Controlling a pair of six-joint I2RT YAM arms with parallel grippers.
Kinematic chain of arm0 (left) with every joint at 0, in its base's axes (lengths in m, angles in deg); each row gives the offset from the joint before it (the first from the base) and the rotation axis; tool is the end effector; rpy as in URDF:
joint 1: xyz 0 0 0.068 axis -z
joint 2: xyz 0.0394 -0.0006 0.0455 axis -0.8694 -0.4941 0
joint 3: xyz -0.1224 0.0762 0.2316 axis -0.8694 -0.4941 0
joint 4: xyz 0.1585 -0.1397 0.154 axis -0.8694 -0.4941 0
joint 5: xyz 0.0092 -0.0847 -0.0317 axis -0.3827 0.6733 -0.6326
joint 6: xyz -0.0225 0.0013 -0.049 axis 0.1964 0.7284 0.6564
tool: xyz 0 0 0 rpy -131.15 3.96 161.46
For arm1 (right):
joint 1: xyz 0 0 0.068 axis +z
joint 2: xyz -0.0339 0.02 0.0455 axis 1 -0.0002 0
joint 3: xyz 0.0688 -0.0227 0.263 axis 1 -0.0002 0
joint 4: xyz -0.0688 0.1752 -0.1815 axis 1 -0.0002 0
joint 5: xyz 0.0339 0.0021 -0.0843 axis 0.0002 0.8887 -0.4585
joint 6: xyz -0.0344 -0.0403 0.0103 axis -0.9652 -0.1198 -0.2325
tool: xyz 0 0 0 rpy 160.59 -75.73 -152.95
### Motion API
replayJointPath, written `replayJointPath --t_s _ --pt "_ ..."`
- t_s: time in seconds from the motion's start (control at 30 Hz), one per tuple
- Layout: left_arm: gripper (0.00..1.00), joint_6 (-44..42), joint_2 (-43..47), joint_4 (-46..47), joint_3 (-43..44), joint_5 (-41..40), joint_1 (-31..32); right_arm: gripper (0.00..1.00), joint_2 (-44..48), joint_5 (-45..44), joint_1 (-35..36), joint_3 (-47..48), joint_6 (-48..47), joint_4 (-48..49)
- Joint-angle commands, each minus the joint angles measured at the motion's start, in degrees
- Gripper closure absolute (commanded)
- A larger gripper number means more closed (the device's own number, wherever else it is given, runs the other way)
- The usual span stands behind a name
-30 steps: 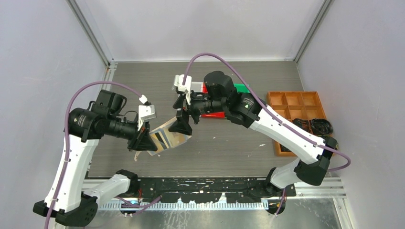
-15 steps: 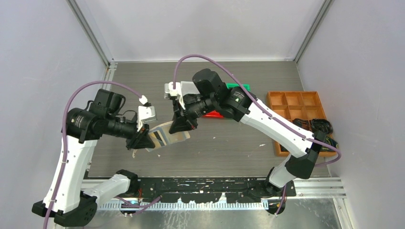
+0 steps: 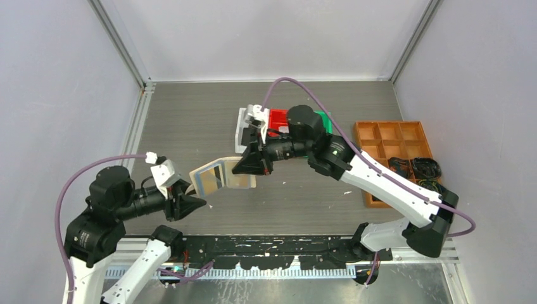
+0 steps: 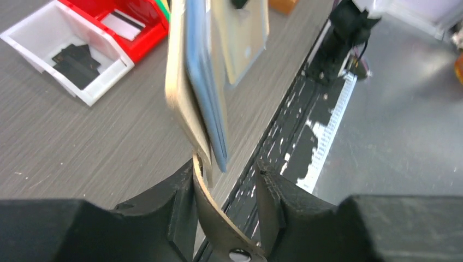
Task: Take the credit cards out of the card holder
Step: Remove the credit card from the card holder.
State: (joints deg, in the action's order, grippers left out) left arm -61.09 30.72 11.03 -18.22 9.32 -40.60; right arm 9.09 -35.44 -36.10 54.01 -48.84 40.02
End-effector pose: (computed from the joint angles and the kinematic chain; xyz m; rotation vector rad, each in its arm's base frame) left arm 0.0335 -0.0370 0.3954 0.9336 1.7905 -0.8491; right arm 0.1559 0.2521 0.4189 -1.2363 1.5584 1.3574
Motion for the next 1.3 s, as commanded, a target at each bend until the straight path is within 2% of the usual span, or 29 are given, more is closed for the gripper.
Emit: replayJointPath --t_s 0.0,0.13,0.3,0.5,0.7,0.9,1.03,1.27 --pt "0.59 16.03 0.13 14.86 -1.80 -2.49 0.16 0.99 5.52 -1.21 -0.19 -2.52 10.95 19.39" --pt "0.59 22.07 1.31 19.30 -3.57 -2.79 0.14 0.99 6.40 0.01 -0.19 -5.31 16.42 26.36" --pt "0.61 26.09 1.26 22.02 -2.69 0.81 0.05 0.99 7.78 -0.19 -0.14 -6.73 20.10 30.61" --pt "0.66 28.68 0.68 23.10 0.32 5.38 0.08 0.99 8.90 -0.80 -0.10 -7.01 20.00 29.72" --pt "0.68 32.96 0.89 24.13 -1.38 8.58 0.07 0.99 8.49 -0.90 -0.10 -7.47 20.84 30.43" --pt "0.70 37.34 1.66 28.67 -0.70 1.55 0.07 0.99 9.27 -1.64 -0.14 -9.35 22.67 32.99" --pt "0.70 38.50 1.59 30.32 -0.31 2.02 0.06 0.99 9.18 -1.70 -0.06 -9.52 23.15 33.27" --pt "0.70 33.43 2.42 27.97 1.34 -4.77 0.07 0.99 8.47 -2.17 -0.14 -9.54 23.08 32.66"
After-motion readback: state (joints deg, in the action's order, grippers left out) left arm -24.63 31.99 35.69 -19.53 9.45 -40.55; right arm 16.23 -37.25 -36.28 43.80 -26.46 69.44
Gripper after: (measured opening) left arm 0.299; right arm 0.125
